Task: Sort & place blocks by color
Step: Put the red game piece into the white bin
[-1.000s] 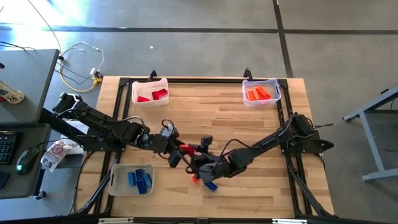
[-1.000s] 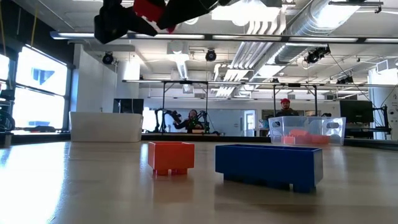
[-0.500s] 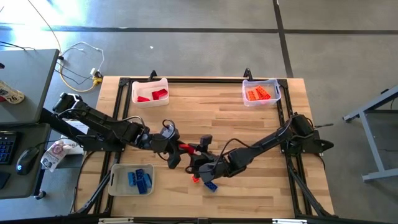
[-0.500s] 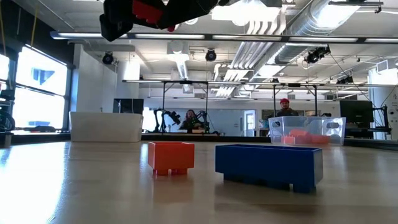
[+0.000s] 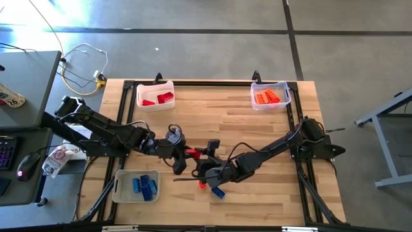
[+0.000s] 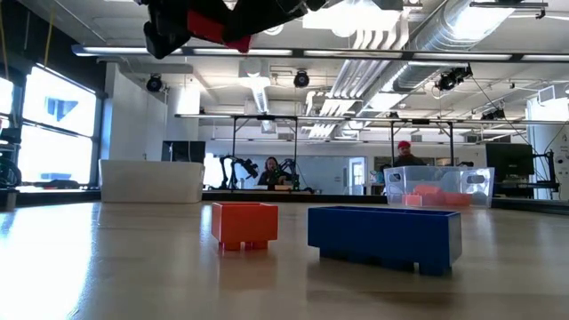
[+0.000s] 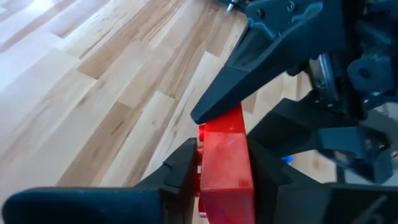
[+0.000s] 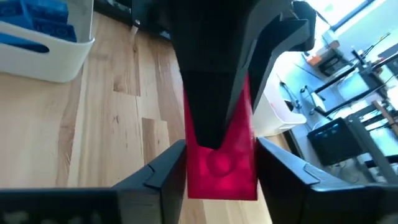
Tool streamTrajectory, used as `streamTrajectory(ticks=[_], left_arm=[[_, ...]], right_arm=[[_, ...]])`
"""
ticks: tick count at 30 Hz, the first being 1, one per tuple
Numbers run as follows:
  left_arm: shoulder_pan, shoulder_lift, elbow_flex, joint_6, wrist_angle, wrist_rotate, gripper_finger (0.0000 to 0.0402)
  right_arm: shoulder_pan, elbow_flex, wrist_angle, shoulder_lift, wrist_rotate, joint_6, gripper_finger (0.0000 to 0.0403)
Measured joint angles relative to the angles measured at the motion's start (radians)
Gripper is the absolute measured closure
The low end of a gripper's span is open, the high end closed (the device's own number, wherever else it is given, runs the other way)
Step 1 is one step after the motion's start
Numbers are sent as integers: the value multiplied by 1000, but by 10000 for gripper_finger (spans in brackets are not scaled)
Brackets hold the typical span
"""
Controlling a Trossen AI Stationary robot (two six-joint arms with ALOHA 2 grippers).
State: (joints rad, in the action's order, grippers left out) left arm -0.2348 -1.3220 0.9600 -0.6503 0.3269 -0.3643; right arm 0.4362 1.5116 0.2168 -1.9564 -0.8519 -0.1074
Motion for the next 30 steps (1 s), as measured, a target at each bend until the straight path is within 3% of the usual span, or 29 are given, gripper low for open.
streamTrajectory(ticks=[5, 9, 20, 25, 30], left_arm=[[8, 0, 0, 45, 44, -23, 326], [41, 0, 0, 34, 140, -100, 326], [203, 0, 0, 2, 382, -254, 326], [322, 0, -1, 34, 435, -264, 326], [430, 0, -1, 85, 441, -257, 326]], right_arm=[[2, 1, 1, 0, 4, 52, 199], [4, 1, 14, 0, 1, 117, 175], [3, 1, 92, 0, 149, 310, 171], [3, 1, 122, 0, 232, 364, 171], [3, 1, 149, 0, 381, 410, 171]])
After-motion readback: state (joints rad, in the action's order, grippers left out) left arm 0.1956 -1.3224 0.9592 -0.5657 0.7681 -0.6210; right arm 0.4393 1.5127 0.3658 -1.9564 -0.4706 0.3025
